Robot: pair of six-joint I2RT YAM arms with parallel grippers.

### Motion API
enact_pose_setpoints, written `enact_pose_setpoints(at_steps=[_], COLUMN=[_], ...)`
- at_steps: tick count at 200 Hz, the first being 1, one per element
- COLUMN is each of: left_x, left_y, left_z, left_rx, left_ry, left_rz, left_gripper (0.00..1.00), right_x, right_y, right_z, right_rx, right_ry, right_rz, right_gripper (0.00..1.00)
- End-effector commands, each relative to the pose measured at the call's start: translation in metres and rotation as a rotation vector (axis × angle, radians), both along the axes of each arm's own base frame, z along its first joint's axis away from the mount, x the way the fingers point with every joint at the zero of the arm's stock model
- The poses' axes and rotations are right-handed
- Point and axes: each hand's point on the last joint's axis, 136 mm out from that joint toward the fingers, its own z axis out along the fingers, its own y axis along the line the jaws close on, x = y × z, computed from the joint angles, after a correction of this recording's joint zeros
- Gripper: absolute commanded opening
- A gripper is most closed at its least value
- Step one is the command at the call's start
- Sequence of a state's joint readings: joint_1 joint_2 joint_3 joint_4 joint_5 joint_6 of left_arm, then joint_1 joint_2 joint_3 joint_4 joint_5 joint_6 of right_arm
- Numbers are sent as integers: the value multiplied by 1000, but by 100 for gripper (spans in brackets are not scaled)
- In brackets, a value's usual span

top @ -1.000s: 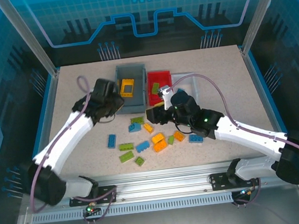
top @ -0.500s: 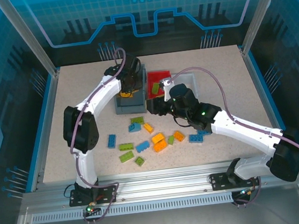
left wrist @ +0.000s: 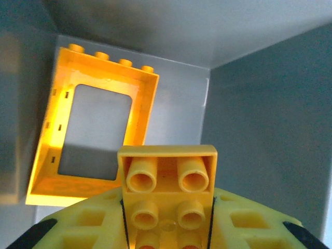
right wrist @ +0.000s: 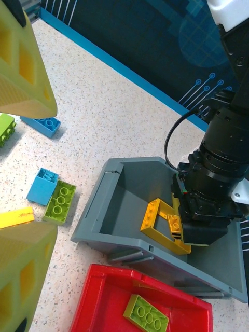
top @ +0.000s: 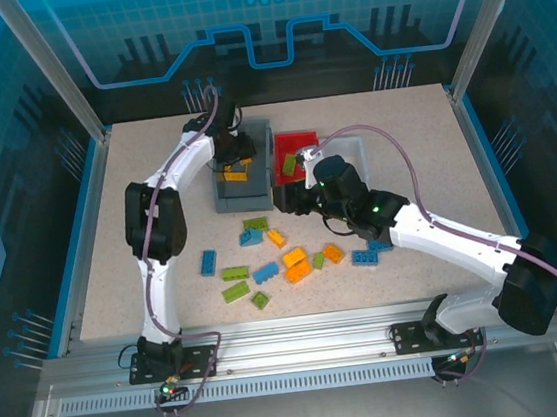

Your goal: Sort the legos into containers by color

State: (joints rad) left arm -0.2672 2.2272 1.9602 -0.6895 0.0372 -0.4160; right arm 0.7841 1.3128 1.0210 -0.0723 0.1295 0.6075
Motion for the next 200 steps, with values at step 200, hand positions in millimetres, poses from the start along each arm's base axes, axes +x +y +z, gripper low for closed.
enact_pose_setpoints(at_steps=[200], left_x=[-165], left_y=[-101], left_z=[150], left_rx=[-203], left_ry=[-384], left_rz=[-339], left_gripper=[69], right_x=[-57], right_y=[-224], right_z=[-150], right_rx=[-65], right_ry=[662], right_rz=[-913], right_gripper=[65])
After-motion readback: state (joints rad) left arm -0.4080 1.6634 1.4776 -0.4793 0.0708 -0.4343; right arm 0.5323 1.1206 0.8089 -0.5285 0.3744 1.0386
